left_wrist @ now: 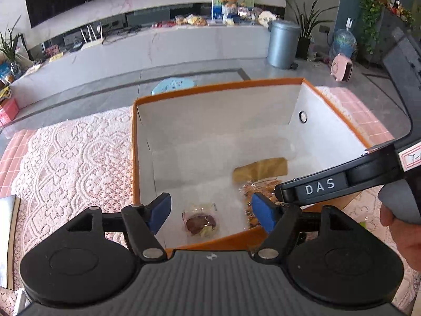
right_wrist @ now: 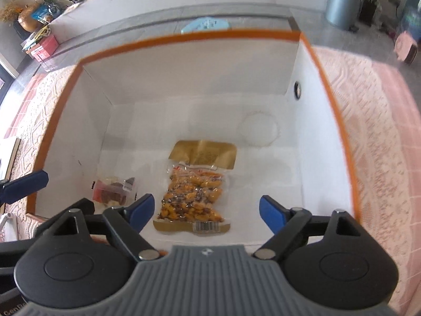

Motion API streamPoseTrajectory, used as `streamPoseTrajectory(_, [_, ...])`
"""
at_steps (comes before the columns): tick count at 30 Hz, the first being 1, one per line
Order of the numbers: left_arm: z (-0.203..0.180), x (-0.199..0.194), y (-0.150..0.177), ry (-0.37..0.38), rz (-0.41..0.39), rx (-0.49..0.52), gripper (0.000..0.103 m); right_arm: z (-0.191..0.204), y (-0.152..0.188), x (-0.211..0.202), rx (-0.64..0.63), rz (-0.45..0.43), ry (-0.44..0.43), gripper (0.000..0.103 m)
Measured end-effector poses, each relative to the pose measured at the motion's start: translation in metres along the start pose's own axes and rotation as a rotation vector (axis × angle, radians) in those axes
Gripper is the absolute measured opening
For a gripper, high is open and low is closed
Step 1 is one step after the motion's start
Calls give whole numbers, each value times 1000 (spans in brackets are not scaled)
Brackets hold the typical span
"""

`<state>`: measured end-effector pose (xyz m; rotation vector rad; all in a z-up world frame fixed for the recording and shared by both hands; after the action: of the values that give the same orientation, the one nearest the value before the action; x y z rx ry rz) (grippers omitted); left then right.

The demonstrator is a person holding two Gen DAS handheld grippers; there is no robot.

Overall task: Organize snacks
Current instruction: 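Carry both bags over the orange box and open both tools to drop them, then grasp the Mimi bag with the right tool while the left tool grasps the white spicy strip packet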

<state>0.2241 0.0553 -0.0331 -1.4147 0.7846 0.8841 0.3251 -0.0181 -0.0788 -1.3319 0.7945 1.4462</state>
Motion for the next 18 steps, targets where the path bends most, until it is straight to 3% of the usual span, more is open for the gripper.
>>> streamPoseTrajectory(8, [-4,-37,15,40,-86,-42,84,-4,26,-56,-48,-172,45,86])
streamPoseTrajectory(16, [-6,-70,43,99,-141,-94,84,-8,77,-100,-86,-324,71,86])
streamPoseTrajectory(18, [-7,-75,50,100,-150,-103,84,-7,94,-109,-89,-366,72,93])
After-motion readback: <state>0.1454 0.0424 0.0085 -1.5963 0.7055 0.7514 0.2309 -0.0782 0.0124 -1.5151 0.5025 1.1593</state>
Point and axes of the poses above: each gripper's, at about its wrist camera, not at the fingertips, and x roughly the way its jaws point, z to its left, y to its underside, the point moved 4 cm from there along x, roughly the way its jaws point, and after that the axes turned 12 degrees about z, right-handed, at the moved point
